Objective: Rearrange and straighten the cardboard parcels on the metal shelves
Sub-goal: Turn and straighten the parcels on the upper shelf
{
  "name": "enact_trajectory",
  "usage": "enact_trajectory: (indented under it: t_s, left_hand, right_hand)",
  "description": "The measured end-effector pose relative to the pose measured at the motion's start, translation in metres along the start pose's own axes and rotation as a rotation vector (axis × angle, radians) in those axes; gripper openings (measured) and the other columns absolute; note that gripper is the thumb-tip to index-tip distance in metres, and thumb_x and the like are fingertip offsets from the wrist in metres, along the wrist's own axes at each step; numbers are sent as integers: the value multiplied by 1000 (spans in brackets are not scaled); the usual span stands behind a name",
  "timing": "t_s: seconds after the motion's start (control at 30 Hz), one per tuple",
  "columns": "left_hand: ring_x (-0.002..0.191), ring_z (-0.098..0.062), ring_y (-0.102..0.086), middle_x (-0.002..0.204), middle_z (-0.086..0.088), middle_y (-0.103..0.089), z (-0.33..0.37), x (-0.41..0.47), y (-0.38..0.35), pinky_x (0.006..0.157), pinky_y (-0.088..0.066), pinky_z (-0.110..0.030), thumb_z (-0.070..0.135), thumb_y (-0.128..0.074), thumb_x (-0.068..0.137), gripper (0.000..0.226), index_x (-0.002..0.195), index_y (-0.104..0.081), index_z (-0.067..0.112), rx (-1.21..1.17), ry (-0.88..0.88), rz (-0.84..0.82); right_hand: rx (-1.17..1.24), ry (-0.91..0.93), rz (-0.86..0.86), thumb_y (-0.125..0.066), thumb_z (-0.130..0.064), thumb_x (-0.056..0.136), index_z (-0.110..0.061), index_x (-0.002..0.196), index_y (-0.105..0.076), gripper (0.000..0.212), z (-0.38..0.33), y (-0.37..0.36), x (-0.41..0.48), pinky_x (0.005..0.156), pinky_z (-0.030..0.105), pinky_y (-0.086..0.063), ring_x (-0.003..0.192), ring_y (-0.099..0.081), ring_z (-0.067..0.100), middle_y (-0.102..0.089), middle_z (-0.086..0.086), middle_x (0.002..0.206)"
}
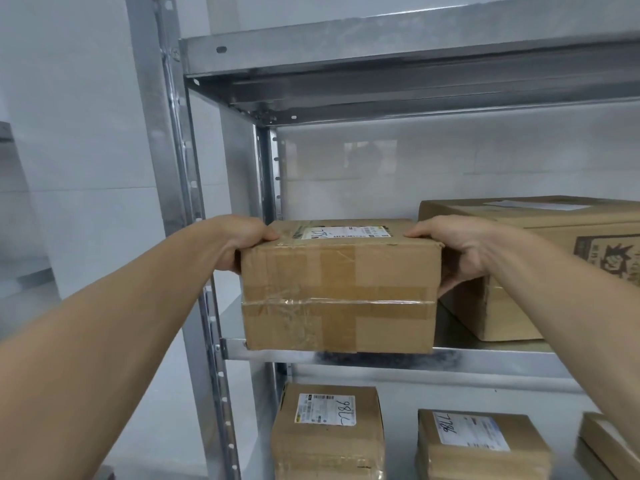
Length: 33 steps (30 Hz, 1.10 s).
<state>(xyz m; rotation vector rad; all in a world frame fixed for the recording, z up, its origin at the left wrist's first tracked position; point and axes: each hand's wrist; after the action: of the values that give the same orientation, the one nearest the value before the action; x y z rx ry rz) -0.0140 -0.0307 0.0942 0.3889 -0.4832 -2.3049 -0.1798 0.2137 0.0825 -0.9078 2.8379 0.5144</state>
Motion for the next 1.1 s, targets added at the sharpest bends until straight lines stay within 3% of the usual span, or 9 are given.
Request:
enact_trajectory:
  t_s: [0.17,0.4,0.47,0.57,0.7,0.77,0.83,0.9,1.1]
  left_hand:
    - [73,-23,-66,86,-13,-70,3,4,-1,72,-58,-41,22,-58,104,26,121,-55,3,34,8,14]
    - [74,-25,-67,88,-13,-71,-5,-6,-3,75,-58,-42,27,-58,103,20,102,-59,8,-56,-33,49]
    - [80,-26,-69,95,-13,-72,-7,-11,-2,75,-58,-41,28,-59,102,20,105,-61,9,-88,-79,69]
    - [85,-22,-66,98,-8,-71,-10,-19,-2,72,-54,-36,26,-60,101,12,104,-62,14,-142,-160,107]
    - [87,-21,-63,99,-7,-68,-17,-30,-2,73,-49,-34,15,-56,101,3,100,-57,17,-185,-233,130]
    - [90,-24,-64,102,-11,-68,-22,-33,-3,78,-52,-38,10,-55,97,15,112,-57,12,-224,-243,132]
    - [89,-23,-64,100,-9,-66,-26,-38,-7,72,-50,-37,14,-53,97,25,121,-56,10,-306,-225,131]
    - [81,-19,-62,89,-4,-65,-28,-45,-12,66,-46,-34,22,-51,101,24,121,-58,12,-410,-225,125]
    - [91,-16,-58,105,4,-59,-35,-51,-17,63,-43,-34,50,-43,105,49,144,-38,22,-481,-252,62]
  right_hand:
    - [-5,-5,-9,-63,-27,99,-9,106,-63,19,-1,0,7,76,64,-58,85,-68,38,-66,18,93]
    - [56,44,-1,-62,-32,101,-9,115,-62,27,5,-2,-2,84,66,-56,95,-66,39,-67,20,108]
    - [68,83,13,-62,-33,101,-11,115,-63,26,6,-1,-5,82,62,-57,99,-67,39,-68,20,109]
    - [123,156,50,-61,-29,101,-16,119,-64,23,8,-1,-6,74,46,-55,91,-66,32,-69,16,108]
    - [223,257,68,-62,-16,97,-25,131,-54,36,15,-5,-10,77,44,-54,101,-67,29,-70,10,115]
    - [239,270,70,-61,-21,97,-22,129,-54,33,18,-7,-16,73,40,-51,94,-66,26,-69,8,108]
    - [274,250,49,-57,-34,99,-20,106,-62,17,20,-8,-23,69,36,-46,79,-63,22,-69,4,93]
    - [343,238,65,-54,-45,100,-21,86,-58,28,20,-9,-25,67,35,-43,74,-59,22,-66,4,89]
    - [487,268,123,-51,-64,97,-22,120,-57,48,24,-9,-29,76,42,-48,93,-63,27,-65,12,104]
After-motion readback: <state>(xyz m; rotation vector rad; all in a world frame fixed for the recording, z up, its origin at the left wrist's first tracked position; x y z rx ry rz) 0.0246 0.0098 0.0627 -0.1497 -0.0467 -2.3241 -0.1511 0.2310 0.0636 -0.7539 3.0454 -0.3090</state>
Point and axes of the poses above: each hand's wrist, its own x-axis towards the middle knuckle, its own y-axis out of the back of the hand, z = x × y
